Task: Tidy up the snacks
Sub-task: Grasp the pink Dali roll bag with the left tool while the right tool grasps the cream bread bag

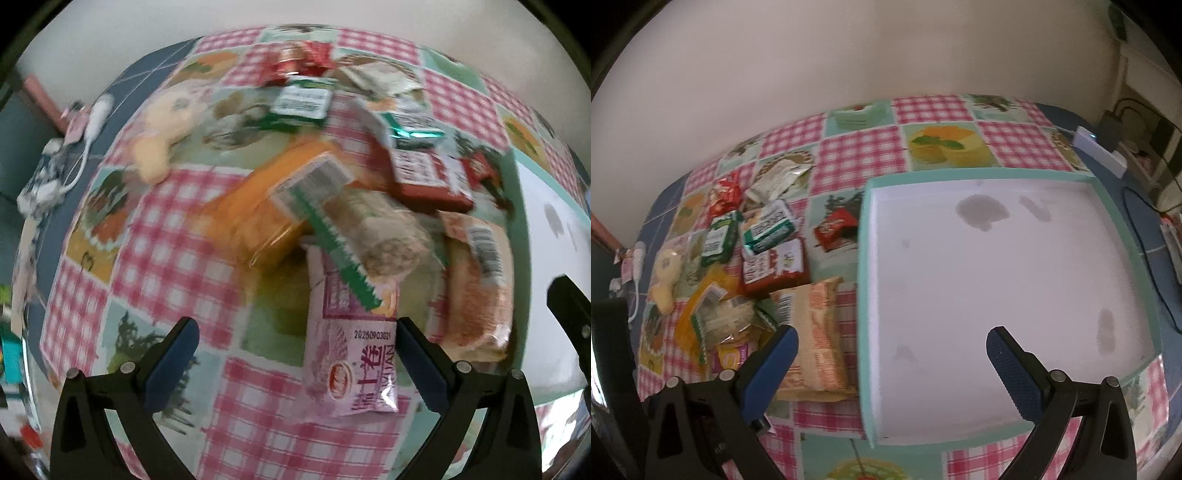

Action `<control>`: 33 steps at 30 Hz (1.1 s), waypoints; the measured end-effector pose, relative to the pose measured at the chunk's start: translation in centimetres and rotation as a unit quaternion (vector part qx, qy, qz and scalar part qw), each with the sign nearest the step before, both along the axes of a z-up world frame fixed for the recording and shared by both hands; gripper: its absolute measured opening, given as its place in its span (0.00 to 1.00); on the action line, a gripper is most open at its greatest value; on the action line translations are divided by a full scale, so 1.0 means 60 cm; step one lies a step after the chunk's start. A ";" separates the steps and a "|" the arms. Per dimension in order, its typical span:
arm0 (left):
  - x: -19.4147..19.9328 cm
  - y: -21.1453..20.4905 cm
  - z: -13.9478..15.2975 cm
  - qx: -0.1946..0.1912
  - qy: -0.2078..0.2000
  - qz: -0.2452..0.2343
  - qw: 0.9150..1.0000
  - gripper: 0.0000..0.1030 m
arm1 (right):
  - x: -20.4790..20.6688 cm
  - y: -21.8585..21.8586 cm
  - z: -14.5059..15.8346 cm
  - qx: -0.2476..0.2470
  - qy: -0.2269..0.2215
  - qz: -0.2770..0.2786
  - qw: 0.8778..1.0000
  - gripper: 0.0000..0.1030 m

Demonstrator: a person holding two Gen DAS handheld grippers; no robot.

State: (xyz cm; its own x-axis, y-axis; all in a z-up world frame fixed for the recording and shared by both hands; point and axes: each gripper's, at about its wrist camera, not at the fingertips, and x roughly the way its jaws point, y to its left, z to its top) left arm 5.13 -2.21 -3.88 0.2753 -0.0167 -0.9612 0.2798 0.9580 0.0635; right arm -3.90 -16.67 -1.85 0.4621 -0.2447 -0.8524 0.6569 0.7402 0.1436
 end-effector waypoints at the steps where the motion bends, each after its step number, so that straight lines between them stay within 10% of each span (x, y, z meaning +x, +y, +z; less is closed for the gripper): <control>1: 0.003 0.008 0.000 -0.002 0.000 0.009 1.000 1.00 | 0.003 0.004 0.001 0.000 -0.003 0.006 1.000 1.00; 23: 0.021 0.071 -0.019 -0.014 0.007 0.032 0.999 0.99 | 0.056 0.062 -0.032 0.048 -0.010 0.104 0.993 0.64; 31: 0.025 0.080 -0.021 -0.022 0.011 0.032 0.999 0.78 | 0.062 0.060 -0.057 0.062 0.013 0.106 0.992 0.47; 33: 0.023 0.080 -0.022 -0.028 0.015 0.028 0.999 0.59 | 0.062 0.062 -0.058 0.057 0.015 0.108 0.992 0.41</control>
